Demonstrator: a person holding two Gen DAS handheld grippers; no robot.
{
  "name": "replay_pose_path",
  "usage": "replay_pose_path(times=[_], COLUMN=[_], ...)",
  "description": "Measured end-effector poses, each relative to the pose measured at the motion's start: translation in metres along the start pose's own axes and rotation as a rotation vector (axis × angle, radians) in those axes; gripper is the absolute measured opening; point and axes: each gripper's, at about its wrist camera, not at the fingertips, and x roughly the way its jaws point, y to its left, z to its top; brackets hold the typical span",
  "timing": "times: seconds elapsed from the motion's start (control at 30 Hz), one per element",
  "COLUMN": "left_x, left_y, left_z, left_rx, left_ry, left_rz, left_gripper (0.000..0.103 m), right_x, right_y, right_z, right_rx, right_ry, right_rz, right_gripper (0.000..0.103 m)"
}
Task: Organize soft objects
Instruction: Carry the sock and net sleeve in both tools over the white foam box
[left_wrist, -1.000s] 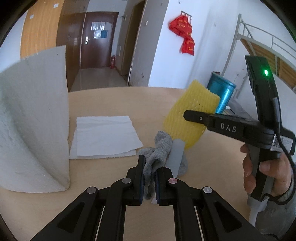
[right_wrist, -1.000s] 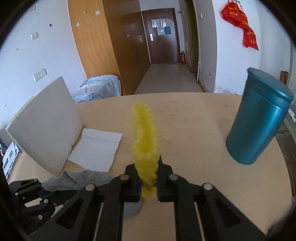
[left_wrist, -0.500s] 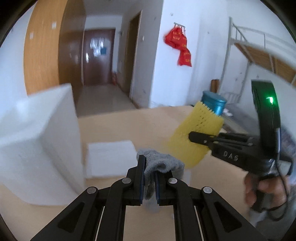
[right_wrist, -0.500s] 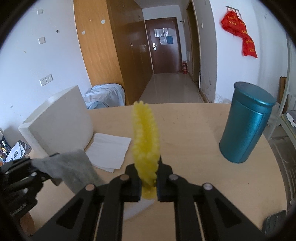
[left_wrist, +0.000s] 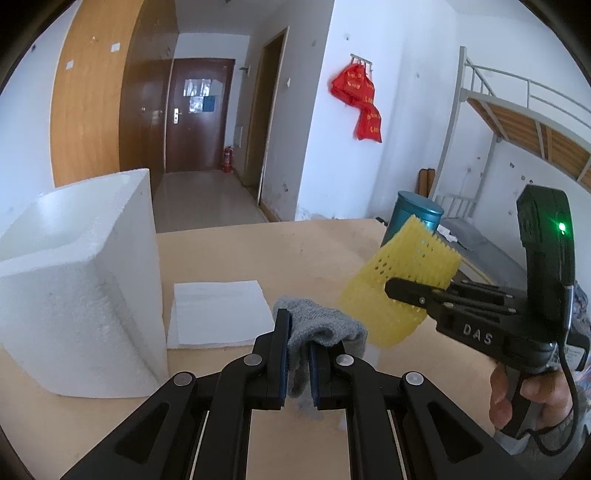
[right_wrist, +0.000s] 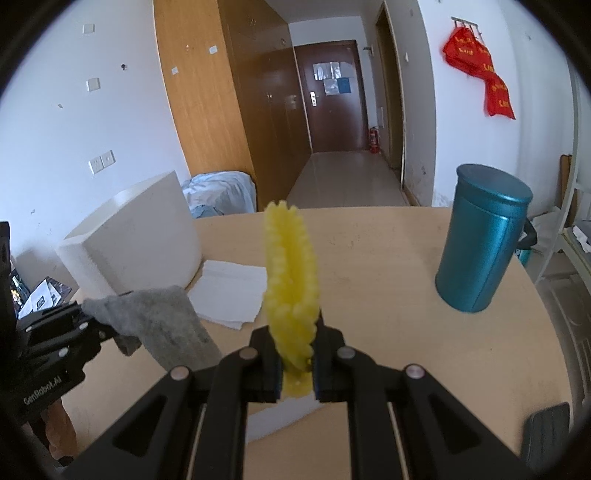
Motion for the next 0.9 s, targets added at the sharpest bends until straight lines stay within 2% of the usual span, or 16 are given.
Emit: replay_pose_path(times=[0.33,0.57,0.9], left_x=[-0.026,-0.048,-0.06], left_y=[0.004,0.003,0.014], left_z=[0.005,0.005,-0.004], left_rx=[-0.022,-0.018,-0.059], left_ry=[-0.046,-0.081,-0.071], left_rz=[0.014,0.032,0.053], left_gripper=[0.01,0.01,0.01], right_x=[-0.025,-0.025,-0.021], right_y=[0.024,0.041,0.056], right_z=[-0.01,-0.013,-0.017], right_rx=[-0.035,-0.054,-0.069], right_ry=[-0.024,-0.015,0.016], right_rz=[0.047,0.084,0.094], right_gripper=[0.015,0.015,0.015])
